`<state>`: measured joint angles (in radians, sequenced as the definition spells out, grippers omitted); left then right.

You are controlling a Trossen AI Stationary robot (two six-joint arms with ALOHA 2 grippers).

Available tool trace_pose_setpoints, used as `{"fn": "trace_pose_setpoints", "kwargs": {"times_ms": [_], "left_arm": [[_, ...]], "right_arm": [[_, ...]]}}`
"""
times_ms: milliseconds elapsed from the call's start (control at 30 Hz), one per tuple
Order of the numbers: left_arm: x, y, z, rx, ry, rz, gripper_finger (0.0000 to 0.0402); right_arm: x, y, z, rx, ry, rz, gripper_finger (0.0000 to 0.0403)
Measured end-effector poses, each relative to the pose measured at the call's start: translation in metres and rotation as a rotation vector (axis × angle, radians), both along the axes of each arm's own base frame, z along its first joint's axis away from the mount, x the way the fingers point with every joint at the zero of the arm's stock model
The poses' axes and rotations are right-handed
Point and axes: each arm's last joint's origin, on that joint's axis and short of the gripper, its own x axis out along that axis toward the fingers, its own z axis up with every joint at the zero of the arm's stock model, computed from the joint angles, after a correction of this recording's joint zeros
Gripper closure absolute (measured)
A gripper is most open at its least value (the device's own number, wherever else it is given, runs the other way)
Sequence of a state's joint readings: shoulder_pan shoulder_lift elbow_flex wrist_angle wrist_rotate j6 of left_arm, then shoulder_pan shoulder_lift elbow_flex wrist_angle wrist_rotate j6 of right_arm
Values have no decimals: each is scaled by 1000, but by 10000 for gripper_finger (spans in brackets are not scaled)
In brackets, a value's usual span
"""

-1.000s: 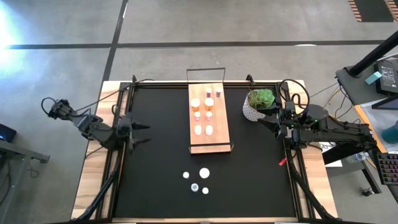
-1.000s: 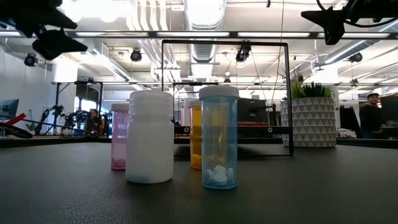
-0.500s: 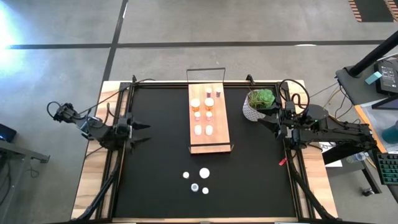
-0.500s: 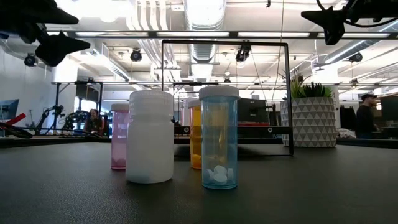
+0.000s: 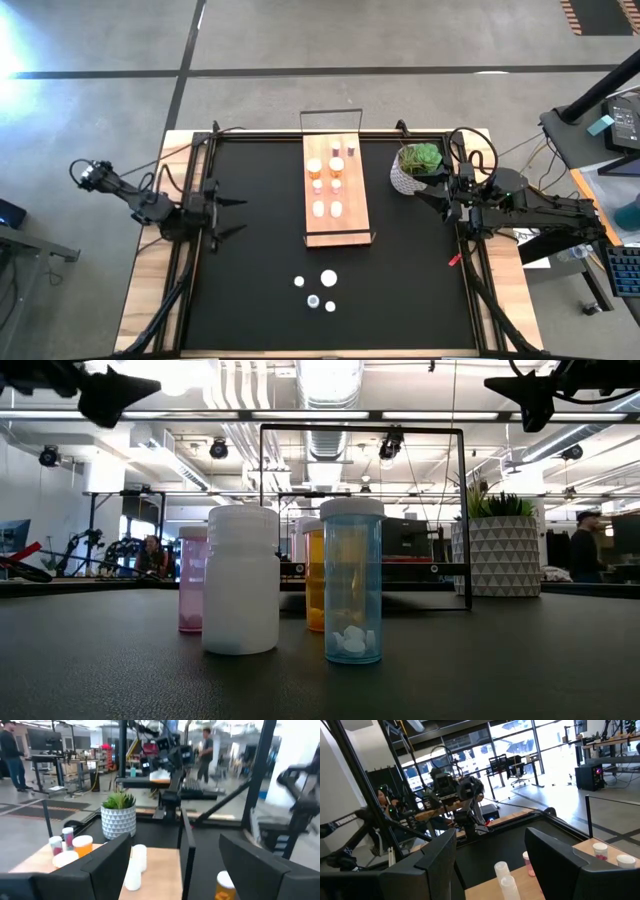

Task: Pick and place medicine bottles onto shelf by color
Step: Put the blue pill bottle on the shelf aligned with the blue pill bottle

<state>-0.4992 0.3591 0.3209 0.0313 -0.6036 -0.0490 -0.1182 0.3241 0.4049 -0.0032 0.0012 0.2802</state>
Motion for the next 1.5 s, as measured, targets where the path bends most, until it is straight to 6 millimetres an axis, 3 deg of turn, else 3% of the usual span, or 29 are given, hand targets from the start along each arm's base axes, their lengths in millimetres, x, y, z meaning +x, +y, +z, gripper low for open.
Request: {"fn": "trace_pose_setpoints", "kwargs": {"times_ms": [200, 433, 500, 567, 700, 933, 1133, 1233, 1400, 1500], "left_arm": [[28, -15, 28, 61, 60, 0, 116], [99, -56, 40, 116, 220, -12, 116], [122, -70, 36, 102, 284, -12, 116], [146, -83, 44, 48, 260, -5, 116], [186, -110, 34, 16, 316, -9, 116], [237, -157, 28, -65, 319, -42, 116], [257, -185, 17, -64, 338, -115, 116], [259, -196, 1, -72, 382, -144, 116], [259, -203, -10, -256, 423, -168, 116], [256, -205, -19, -265, 479, -151, 116]], "right_arm": [[0, 0, 0, 0, 0, 0, 177], [0, 0, 0, 0, 0, 0, 177], [0, 0, 0, 0, 0, 0, 177], [0, 0, 0, 0, 0, 0, 177], [0, 0, -1, 1, 6, 0, 177], [0, 0, -1, 1, 8, 0, 177], [0, 0, -1, 1, 8, 0, 177], [0, 0, -1, 1, 8, 0, 177], [0, 0, -1, 1, 8, 0, 177], [0, 0, -1, 1, 8, 0, 177]]}}
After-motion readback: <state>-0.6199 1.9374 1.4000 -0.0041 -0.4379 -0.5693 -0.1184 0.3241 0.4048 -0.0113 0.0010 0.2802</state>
